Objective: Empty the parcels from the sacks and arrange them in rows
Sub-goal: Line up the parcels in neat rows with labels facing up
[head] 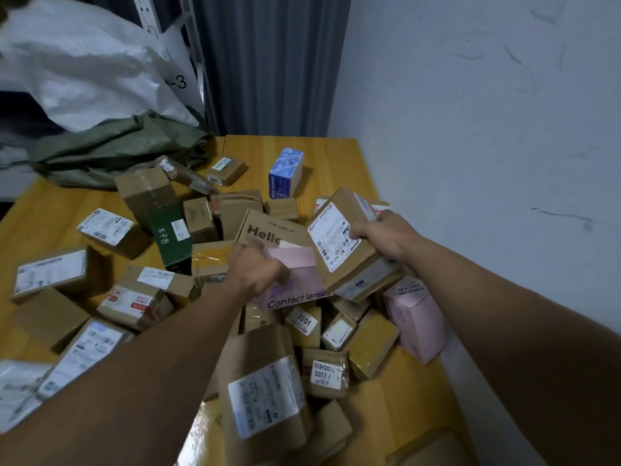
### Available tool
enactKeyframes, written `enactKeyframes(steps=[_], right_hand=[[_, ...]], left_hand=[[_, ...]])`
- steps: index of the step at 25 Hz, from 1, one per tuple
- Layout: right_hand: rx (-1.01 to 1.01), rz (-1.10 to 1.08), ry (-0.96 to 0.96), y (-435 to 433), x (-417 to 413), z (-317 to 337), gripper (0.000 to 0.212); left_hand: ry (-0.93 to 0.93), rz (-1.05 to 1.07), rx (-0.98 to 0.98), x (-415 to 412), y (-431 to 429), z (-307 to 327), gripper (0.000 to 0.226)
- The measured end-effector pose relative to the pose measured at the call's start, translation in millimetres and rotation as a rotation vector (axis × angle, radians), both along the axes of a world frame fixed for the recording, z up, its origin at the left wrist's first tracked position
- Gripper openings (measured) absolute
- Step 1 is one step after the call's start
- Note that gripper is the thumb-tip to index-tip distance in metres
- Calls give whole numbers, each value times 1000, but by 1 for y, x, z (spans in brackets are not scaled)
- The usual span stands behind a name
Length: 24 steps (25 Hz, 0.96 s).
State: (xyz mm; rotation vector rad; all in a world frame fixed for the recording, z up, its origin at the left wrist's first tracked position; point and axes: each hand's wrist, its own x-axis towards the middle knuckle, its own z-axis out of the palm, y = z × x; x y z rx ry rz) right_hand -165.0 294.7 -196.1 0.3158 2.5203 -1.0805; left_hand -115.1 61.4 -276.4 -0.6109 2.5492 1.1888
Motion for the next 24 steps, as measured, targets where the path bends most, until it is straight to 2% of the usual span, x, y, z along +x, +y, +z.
enactKeyframes(steps=[2,5,8,10,11,12,13,15,19,24], right_hand=[[9,1,-53,-6,7,2,78],[7,21,-167,-10,20,2,69],[23,43,-294,-14,37,-4,43],[56,41,-325,-18,49,-12,19],[44,54,-356,-20,54,-16,16],[27,70,-398,-23,56,-21,23],[25,82,-422,-22,55,-30,42],[78,65,-361,-18,41,-54,63],[293,82,-89,-22,16,-71,41],[514,167,158,-25,-24,-75,53]], left_hand=[[42,173,183,10,-24,10,67],[29,344,412,25,-48,24,52],[2,464,609,36,-61,29,47],[-12,468,674,42,-66,28,35],[-12,459,696,44,-68,26,32],[-3,457,721,44,-69,24,31],[12,464,758,44,-69,21,32],[24,486,839,41,-66,12,35],[46,493,948,31,-54,0,25],[54,508,968,23,-45,-11,27]])
